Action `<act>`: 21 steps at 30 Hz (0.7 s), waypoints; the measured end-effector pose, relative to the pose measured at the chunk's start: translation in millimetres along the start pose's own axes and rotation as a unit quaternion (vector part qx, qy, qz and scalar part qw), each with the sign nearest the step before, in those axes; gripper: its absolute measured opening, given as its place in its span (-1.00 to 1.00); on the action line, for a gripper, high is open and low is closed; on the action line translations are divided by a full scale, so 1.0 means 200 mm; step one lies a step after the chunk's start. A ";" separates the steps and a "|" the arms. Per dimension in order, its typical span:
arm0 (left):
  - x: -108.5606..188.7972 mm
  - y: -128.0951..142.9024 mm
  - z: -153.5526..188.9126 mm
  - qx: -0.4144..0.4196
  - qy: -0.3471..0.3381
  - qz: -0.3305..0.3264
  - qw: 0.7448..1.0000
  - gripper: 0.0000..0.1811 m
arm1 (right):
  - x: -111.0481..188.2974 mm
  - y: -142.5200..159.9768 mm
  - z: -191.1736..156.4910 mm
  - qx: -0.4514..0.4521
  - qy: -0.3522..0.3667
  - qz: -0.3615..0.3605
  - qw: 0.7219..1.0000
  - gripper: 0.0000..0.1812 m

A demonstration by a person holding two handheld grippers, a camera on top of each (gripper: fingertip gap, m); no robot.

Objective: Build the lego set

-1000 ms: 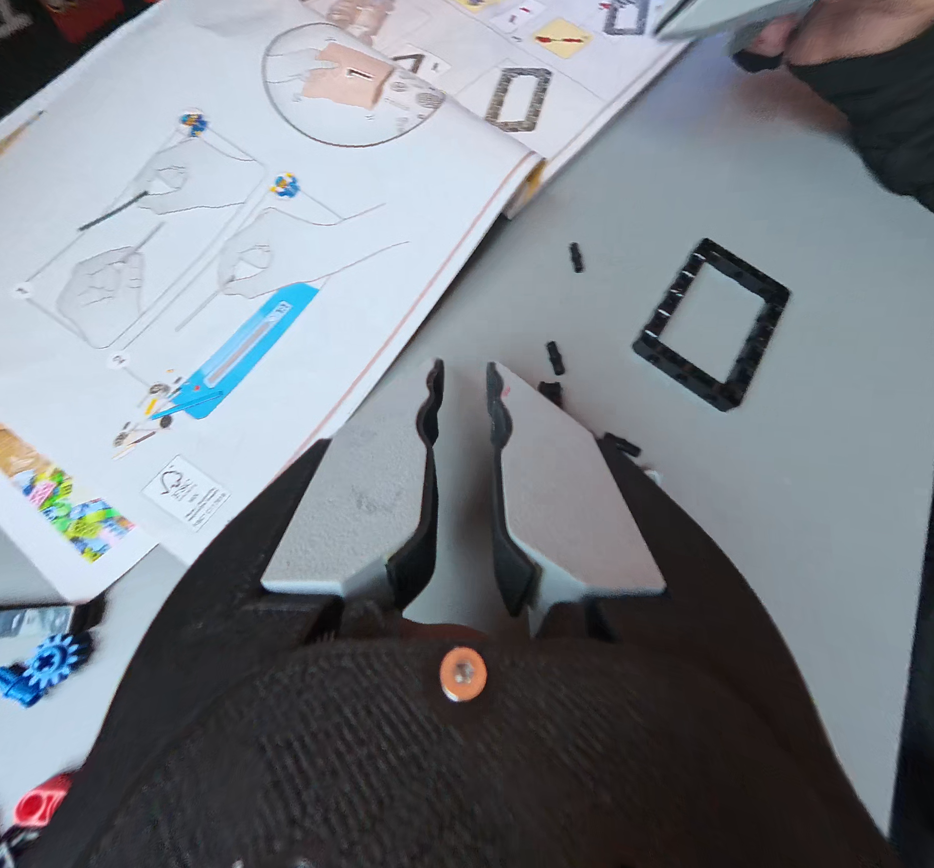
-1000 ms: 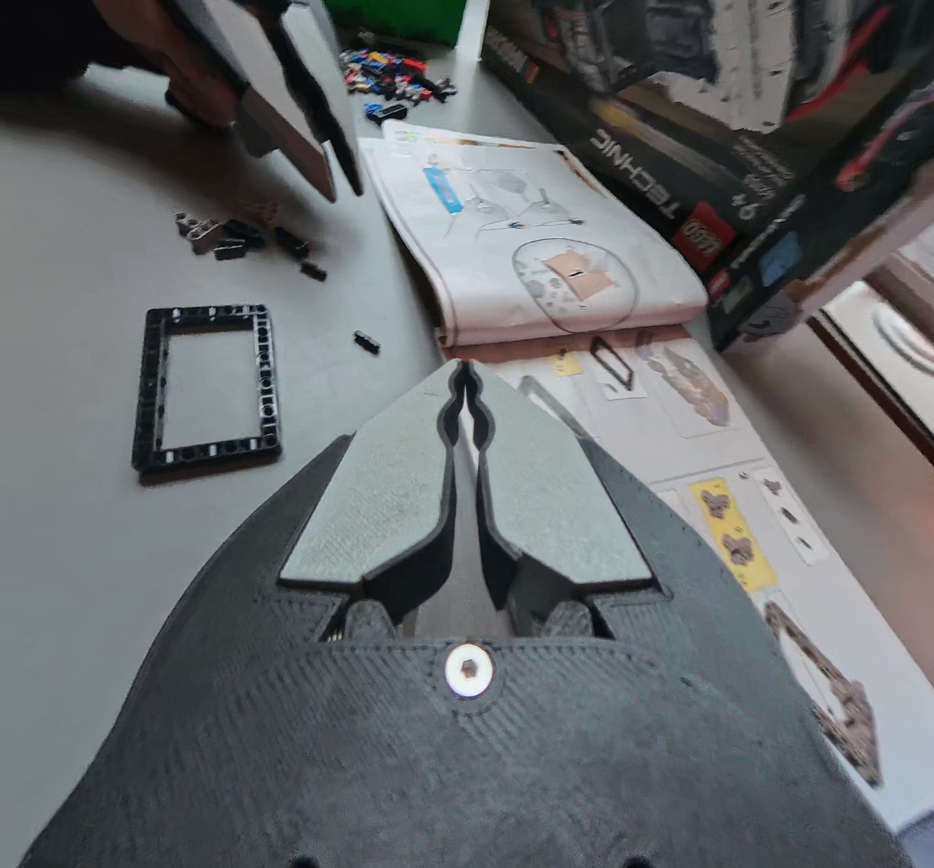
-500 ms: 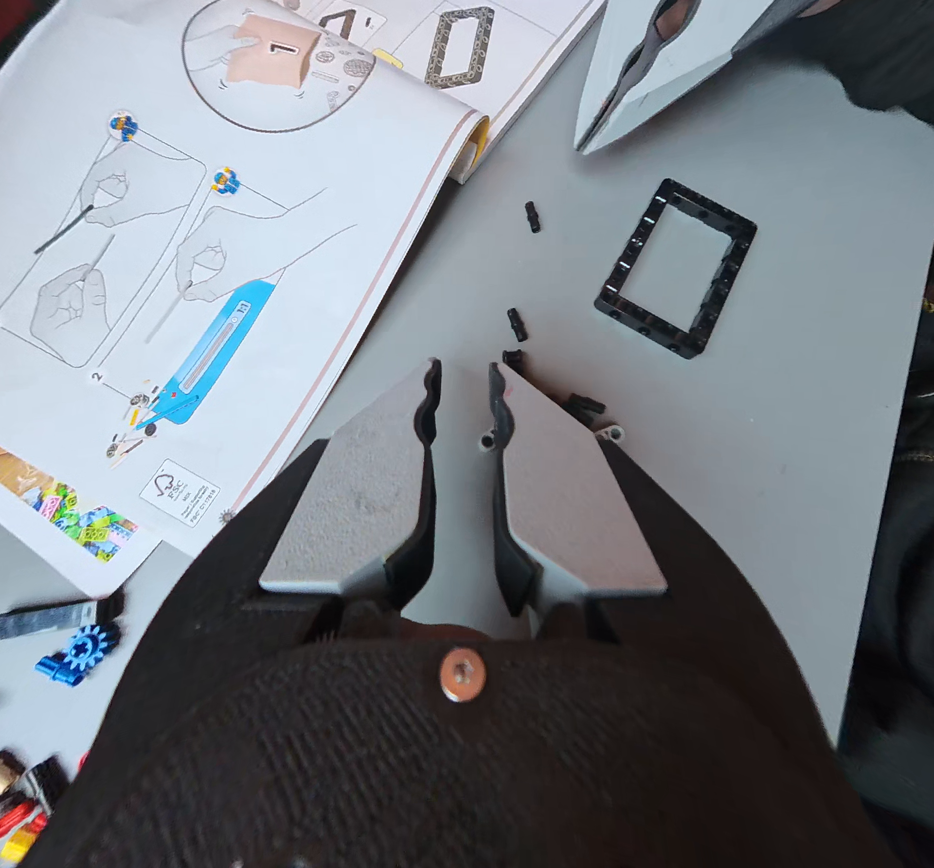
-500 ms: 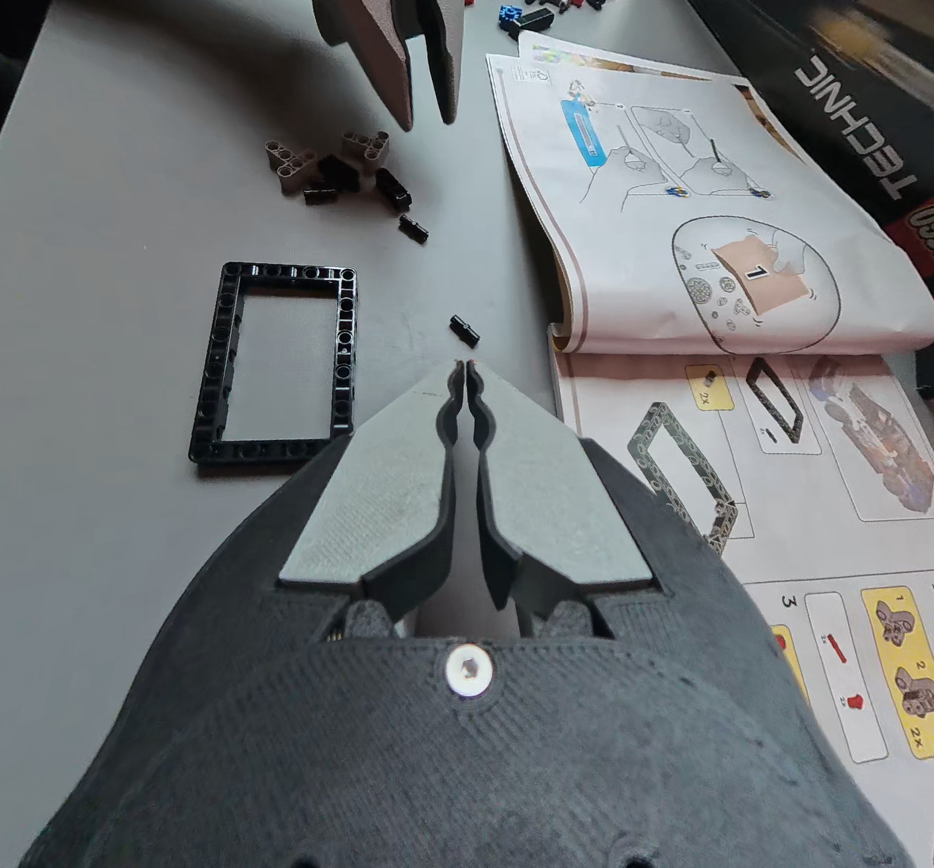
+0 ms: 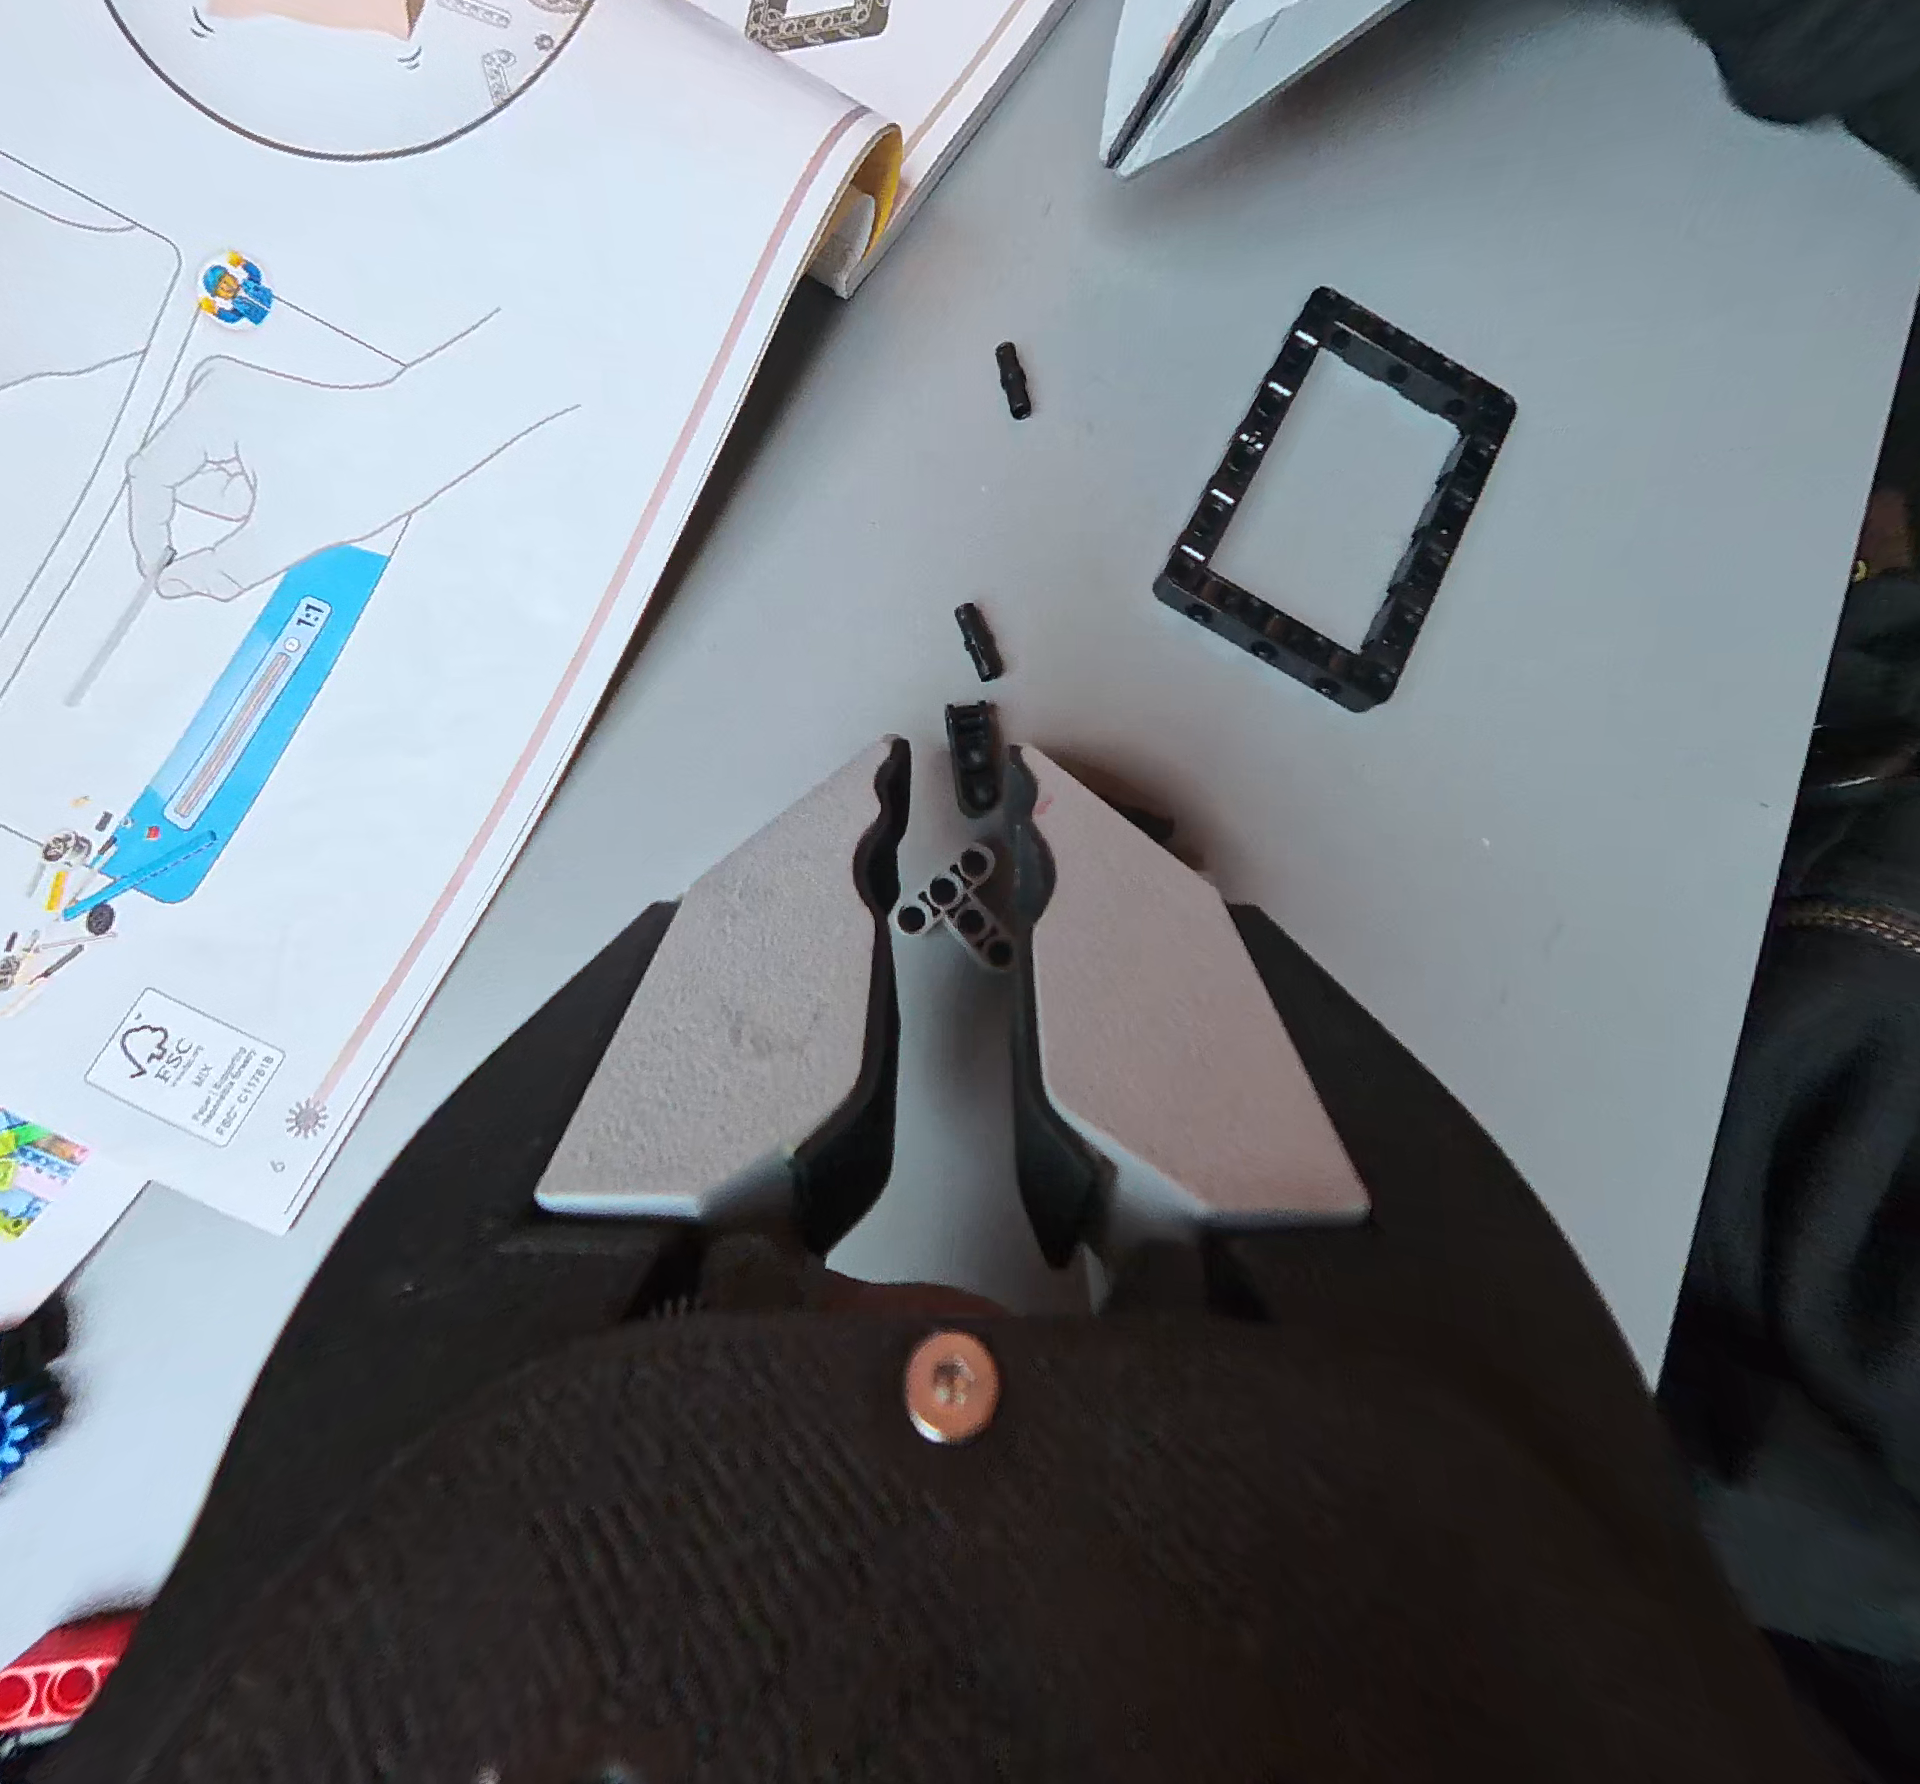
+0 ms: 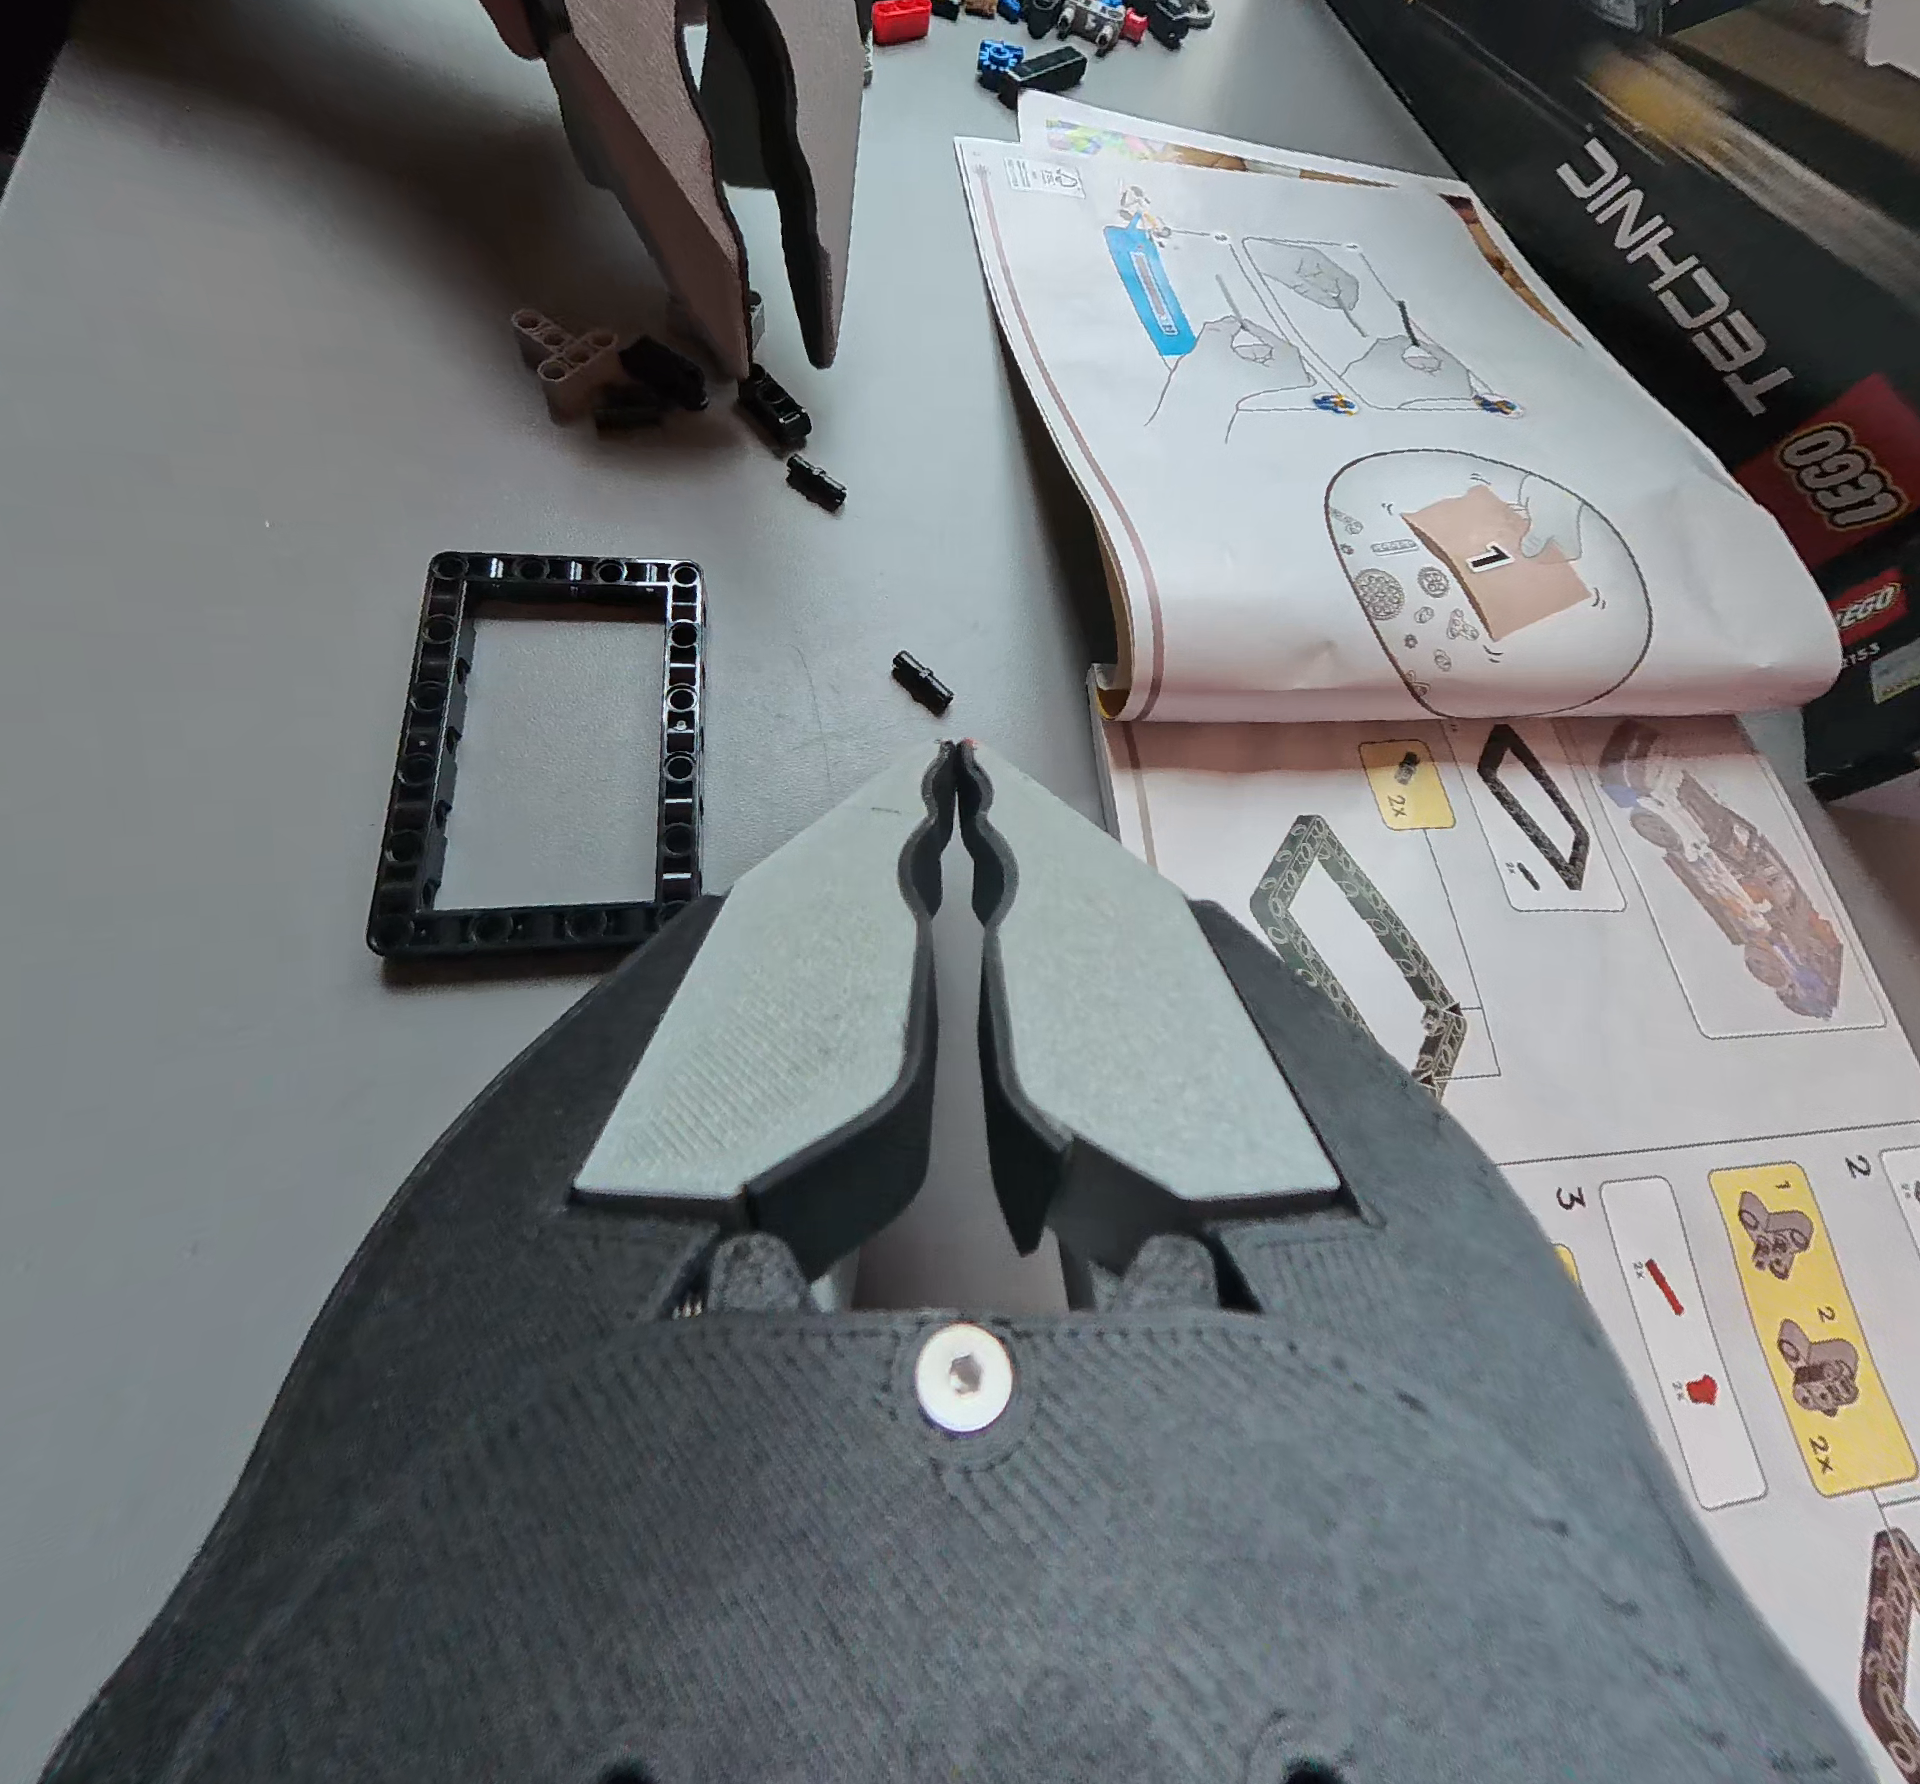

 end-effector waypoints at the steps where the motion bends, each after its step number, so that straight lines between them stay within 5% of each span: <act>1: 0.00 0.00 0.00 0.000 0.001 -0.002 1.000 -0.84 | 0.00 0.00 0.00 0.000 0.000 0.000 1.000 -1.00; 21: -0.05 0.02 0.00 0.000 0.004 -0.010 1.000 -0.94 | 0.00 0.01 0.00 0.003 0.002 -0.003 1.000 -1.00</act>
Point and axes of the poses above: each gripper's, where its closed fingertips meet, x back along the fingers, y out of its underside, z = x × y across the jaws, the point moved 2 cm from there along x, back along the fingers, and after that the axes turned 10 degrees about -z, right-handed, at the moved point
